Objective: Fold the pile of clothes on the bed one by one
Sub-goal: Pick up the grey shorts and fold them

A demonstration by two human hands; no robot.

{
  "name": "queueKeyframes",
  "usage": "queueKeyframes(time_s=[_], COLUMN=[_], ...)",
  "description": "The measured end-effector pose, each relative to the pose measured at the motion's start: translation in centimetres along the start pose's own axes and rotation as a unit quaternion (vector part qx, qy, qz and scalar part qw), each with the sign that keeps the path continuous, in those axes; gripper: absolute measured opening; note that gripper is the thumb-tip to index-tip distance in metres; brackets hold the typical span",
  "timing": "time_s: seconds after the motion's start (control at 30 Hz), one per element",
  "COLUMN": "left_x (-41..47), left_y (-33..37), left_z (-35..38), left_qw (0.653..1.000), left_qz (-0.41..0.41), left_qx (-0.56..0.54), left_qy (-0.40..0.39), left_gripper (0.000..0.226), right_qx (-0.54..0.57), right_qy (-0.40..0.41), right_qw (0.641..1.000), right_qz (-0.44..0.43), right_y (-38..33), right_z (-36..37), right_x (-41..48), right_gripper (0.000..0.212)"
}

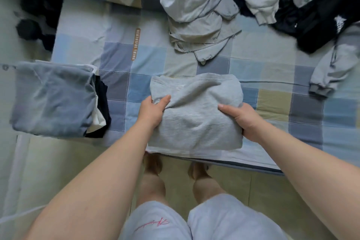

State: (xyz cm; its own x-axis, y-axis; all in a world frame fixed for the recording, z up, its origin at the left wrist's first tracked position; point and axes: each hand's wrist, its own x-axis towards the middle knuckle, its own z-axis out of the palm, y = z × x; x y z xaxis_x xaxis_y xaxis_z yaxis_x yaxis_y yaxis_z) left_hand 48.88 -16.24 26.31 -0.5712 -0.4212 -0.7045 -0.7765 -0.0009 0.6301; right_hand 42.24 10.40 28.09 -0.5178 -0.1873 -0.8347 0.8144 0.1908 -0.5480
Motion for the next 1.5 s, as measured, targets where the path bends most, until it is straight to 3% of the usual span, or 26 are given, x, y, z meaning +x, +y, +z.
queueKeyframes(time_s=[0.1, 0.27, 0.33, 0.5, 0.67, 0.77, 0.93, 1.0, 1.13, 1.2, 1.27, 1.4, 1.5], left_x=[-1.8, -1.4, -0.3, 2.8, 7.7, 11.3, 16.0, 16.8, 17.6, 18.5, 19.5, 20.4, 20.5], left_y=[0.7, 0.0, -0.8, -3.0, -6.0, -8.3, -13.6, -14.8, -14.5, -13.9, -13.2, -11.9, -11.2], left_z=[-6.0, -17.4, -22.4, -35.0, -44.3, -47.3, -48.6, -48.4, -47.7, -47.4, -47.1, -46.4, -45.8], left_qw=[0.999, 0.994, 0.992, 0.992, 0.991, 0.991, 0.994, 0.991, 0.991, 0.991, 0.988, 0.976, 0.967], left_qz=[0.023, 0.043, 0.049, 0.071, 0.072, 0.074, 0.009, 0.019, 0.03, 0.036, 0.041, 0.117, 0.159], left_qx=[-0.036, -0.087, -0.092, -0.071, -0.03, 0.017, 0.094, 0.118, 0.086, 0.078, 0.087, 0.042, 0.012], left_qy=[0.018, 0.057, 0.066, 0.077, 0.106, 0.112, 0.057, 0.065, 0.102, 0.103, 0.122, 0.182, 0.197], left_gripper=[0.044, 0.024, 0.022, 0.03, 0.022, 0.026, 0.063, 0.062, 0.053, 0.047, 0.042, 0.025, 0.015], right_qx=[-0.012, -0.041, -0.043, -0.028, -0.01, -0.035, -0.152, -0.182, -0.203, -0.188, -0.173, -0.185, -0.196], right_qy=[-0.014, -0.026, -0.028, -0.036, -0.051, -0.068, -0.078, -0.039, 0.049, 0.065, 0.095, 0.157, 0.191], right_qw=[1.0, 0.997, 0.997, 0.996, 0.996, 0.997, 0.982, 0.981, 0.977, 0.979, 0.979, 0.962, 0.941], right_qz=[-0.017, -0.053, -0.066, -0.077, -0.071, -0.018, 0.082, 0.061, -0.036, -0.045, -0.043, -0.122, -0.201], right_y=[-2.2, -4.2, -4.2, -3.4, -1.8, 0.2, 3.5, 4.2, 3.9, 2.9, 1.9, 0.2, -0.4], right_z=[5.2, 16.6, 21.7, 34.7, 45.2, 49.3, 52.2, 52.4, 52.9, 53.7, 54.7, 55.1, 54.5], right_x=[-2.4, -3.9, -3.9, -3.2, -0.4, 2.7, 6.5, 6.9, 7.9, 9.2, 10.7, 12.3, 12.4], right_gripper=[0.035, 0.044, 0.038, 0.044, 0.04, 0.043, 0.044, 0.045, 0.08, 0.084, 0.075, 0.019, 0.006])
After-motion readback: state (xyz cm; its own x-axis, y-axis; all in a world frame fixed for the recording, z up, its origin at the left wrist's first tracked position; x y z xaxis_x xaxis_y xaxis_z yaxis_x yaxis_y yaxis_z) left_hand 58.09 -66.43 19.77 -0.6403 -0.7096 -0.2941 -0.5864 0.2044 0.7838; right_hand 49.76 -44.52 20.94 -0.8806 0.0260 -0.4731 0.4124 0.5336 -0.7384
